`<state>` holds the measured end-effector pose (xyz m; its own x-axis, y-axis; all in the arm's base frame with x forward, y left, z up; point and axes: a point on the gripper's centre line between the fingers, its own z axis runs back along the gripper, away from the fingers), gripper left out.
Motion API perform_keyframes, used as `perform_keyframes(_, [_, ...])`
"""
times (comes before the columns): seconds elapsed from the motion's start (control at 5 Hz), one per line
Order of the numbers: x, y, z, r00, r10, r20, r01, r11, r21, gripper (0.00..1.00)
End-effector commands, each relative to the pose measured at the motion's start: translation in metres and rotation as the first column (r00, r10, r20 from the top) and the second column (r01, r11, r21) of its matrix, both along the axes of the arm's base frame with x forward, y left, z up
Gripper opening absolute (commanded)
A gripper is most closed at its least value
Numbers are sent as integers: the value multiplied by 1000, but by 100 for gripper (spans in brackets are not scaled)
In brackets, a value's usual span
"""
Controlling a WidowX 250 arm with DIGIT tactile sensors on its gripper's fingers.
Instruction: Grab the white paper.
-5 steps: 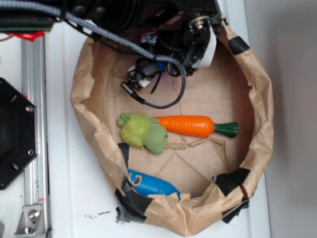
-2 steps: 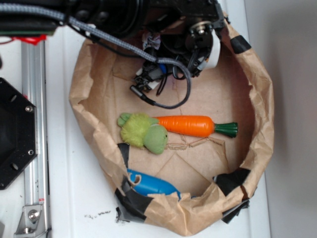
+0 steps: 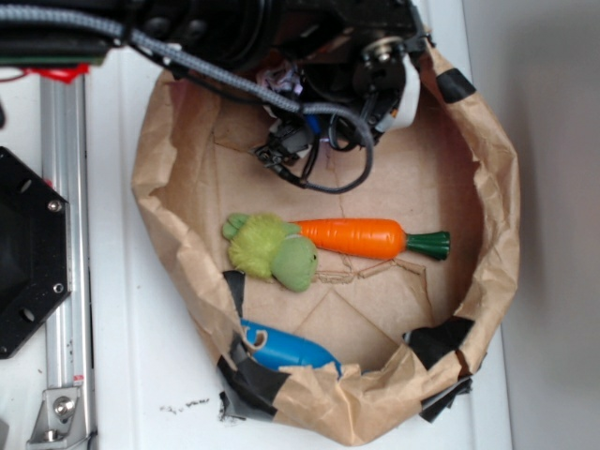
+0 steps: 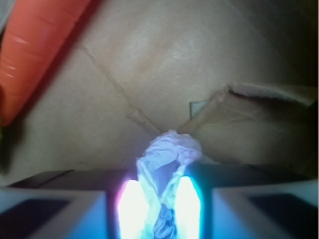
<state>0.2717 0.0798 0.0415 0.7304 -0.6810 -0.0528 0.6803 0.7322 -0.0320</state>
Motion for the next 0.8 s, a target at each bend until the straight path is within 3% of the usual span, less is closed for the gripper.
perform_keyframes(0.0, [1, 6, 17, 994, 63, 93, -65, 998, 15, 0])
perform_keyframes(0.2, [-3, 3, 29, 984, 103, 148, -107, 994, 20, 0])
perform_keyframes(0.4, [-12, -26, 78, 902, 318, 291, -323, 946, -33, 0])
perform_keyframes(0.6, [-21, -53, 130, 753, 561, 344, -522, 828, -207, 0])
